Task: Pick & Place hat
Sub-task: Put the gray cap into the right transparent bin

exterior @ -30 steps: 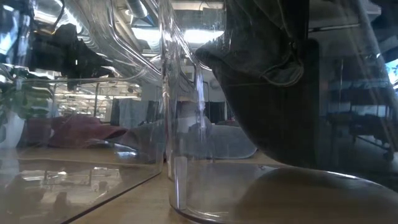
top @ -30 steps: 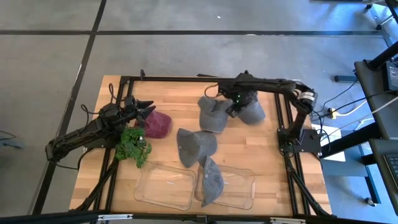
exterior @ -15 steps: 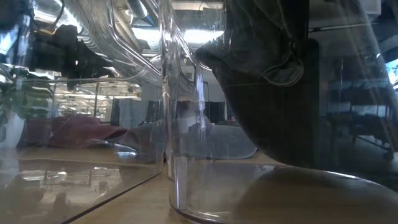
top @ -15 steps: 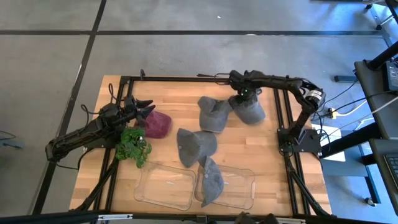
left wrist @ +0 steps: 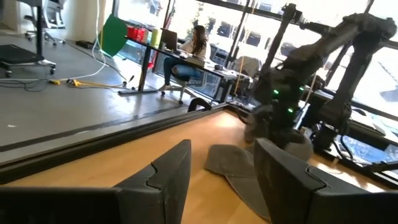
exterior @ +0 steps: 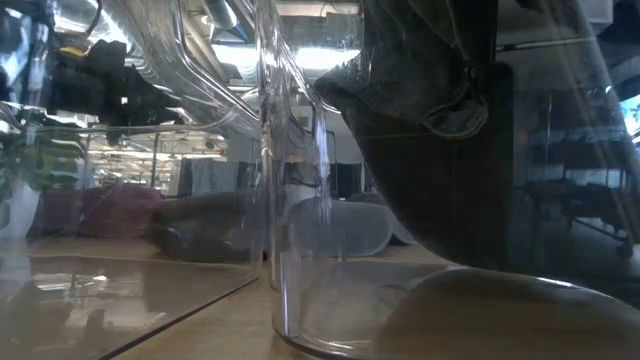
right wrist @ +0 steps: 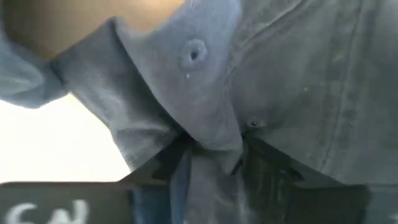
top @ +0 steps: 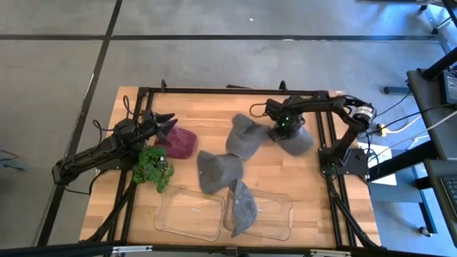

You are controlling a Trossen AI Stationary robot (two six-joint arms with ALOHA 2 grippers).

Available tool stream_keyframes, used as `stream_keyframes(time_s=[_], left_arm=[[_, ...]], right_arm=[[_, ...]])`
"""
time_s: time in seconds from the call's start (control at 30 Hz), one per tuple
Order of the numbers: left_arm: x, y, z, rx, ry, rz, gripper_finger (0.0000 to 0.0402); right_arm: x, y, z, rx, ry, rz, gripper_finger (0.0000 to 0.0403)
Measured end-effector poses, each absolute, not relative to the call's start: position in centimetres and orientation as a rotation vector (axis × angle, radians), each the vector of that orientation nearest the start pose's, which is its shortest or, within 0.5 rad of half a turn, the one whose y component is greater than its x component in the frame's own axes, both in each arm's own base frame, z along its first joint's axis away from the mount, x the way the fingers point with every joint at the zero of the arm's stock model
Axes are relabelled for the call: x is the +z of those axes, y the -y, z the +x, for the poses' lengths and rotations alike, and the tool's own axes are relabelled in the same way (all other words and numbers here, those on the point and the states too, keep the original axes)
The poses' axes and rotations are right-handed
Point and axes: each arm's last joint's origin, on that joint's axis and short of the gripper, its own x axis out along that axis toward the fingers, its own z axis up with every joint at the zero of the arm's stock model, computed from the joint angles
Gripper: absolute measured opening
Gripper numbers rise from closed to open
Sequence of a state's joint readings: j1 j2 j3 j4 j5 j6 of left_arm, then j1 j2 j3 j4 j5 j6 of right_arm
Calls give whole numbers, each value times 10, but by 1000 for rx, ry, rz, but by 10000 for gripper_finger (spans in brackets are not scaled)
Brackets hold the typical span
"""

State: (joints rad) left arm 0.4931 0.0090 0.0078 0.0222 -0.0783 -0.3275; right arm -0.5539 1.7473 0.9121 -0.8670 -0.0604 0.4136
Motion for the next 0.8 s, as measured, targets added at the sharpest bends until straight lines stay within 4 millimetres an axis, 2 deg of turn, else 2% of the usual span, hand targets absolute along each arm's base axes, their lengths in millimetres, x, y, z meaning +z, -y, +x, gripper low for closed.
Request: stream_keyframes(time_s=[0.3, 0.43, 0.53, 0.67, 0.8], left_arm=[[168, -49, 85, 588, 118, -297, 169], [168, -49, 85, 591, 119, -297, 169], [168, -49, 85, 591, 119, -295, 169], [168, -49, 85, 591, 119, -294, 169], [168, -49, 84, 592, 114, -278, 169]], right_arm=[[125, 122, 234, -685, -1575, 690, 18], [130, 112, 240, -654, -1574, 608, 12], [143, 103, 244, -639, -1550, 556, 10], [175, 93, 245, -644, -1417, 550, 8], [205, 78, 238, -655, -1284, 550, 8]])
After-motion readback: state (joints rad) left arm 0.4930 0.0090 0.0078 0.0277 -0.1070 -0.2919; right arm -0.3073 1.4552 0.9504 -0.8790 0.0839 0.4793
